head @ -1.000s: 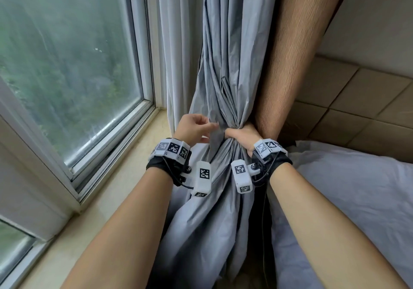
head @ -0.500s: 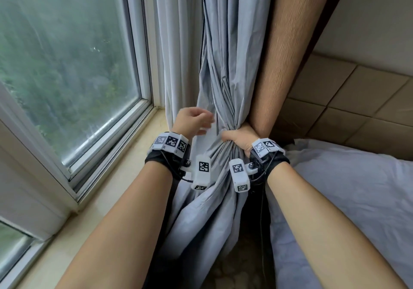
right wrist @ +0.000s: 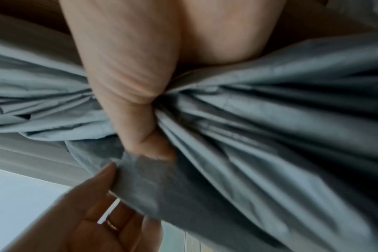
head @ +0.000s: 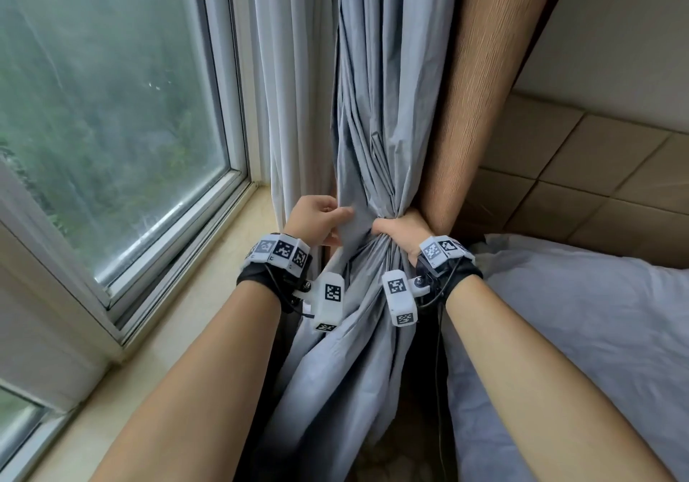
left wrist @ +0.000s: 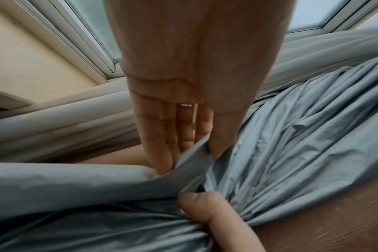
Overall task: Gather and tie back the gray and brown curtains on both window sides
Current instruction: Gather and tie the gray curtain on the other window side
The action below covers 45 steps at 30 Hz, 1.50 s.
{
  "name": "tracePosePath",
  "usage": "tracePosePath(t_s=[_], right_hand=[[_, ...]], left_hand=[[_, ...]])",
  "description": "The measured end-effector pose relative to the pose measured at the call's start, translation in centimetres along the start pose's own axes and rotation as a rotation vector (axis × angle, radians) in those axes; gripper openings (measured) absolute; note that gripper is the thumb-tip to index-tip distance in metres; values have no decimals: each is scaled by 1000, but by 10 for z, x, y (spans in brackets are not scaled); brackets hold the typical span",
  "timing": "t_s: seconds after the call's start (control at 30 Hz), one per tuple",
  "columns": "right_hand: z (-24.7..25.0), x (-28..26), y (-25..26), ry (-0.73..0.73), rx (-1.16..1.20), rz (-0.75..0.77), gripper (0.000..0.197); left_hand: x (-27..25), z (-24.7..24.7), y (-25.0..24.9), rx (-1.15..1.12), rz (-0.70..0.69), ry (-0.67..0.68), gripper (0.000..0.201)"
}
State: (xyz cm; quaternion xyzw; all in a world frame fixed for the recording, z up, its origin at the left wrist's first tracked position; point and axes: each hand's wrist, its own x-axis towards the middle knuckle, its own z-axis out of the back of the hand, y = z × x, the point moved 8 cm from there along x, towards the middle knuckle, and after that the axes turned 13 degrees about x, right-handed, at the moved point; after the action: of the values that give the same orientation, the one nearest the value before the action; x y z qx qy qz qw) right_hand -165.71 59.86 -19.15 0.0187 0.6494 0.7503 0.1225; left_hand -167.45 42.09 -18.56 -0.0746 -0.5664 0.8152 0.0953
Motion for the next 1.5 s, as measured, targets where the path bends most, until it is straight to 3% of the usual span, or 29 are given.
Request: tracePosePath(t_s=[0.17, 0.23, 0.4, 0.47, 0.53, 0.63, 0.8, 0.93, 1.0, 1.07, 1.23, 1.33, 1.5], right_hand=[[-29, -10, -1, 287, 93, 14, 62], [-27, -9, 0, 272, 83, 22, 71], [-12, -6, -4, 118, 4, 0, 49], [-5, -8, -4, 40, -24, -3, 33], [2, -11, -1, -25, -31, 6, 12], [3, -11, 0, -37, -48, 1, 6], [-11, -7, 0, -19, -59, -12, 11], [-22, -3, 2, -16, -71, -25, 13], [-29, 2, 2, -6, -81, -19, 19], [-35, 7, 2, -16, -97, -26, 19], [-45, 19, 6, -51, -125, -22, 17], [-50, 24, 9, -78, -130, -11, 21], [-58, 32, 13, -144, -100, -4, 25]], left_hand=[[-6, -9, -18, -46, -23, 148, 20], [-7, -12, -20, -47, -8, 167, 24], [-8, -16, -11, -56, 38, 194, 27], [-4, -10, -6, -64, 43, 113, 24], [7, 7, 9, -46, 87, -74, 22], [21, 30, 30, -70, 211, -311, 21], [45, 44, 41, -69, 287, -305, 18], [65, 71, 50, 14, 339, -394, 63], [64, 83, 42, 78, 349, -451, 71], [74, 88, 41, 102, 318, -432, 63], [99, 90, 37, 102, 203, -332, 6], [102, 88, 34, 109, 100, -273, 7], [94, 88, 43, -41, 58, -144, 10]])
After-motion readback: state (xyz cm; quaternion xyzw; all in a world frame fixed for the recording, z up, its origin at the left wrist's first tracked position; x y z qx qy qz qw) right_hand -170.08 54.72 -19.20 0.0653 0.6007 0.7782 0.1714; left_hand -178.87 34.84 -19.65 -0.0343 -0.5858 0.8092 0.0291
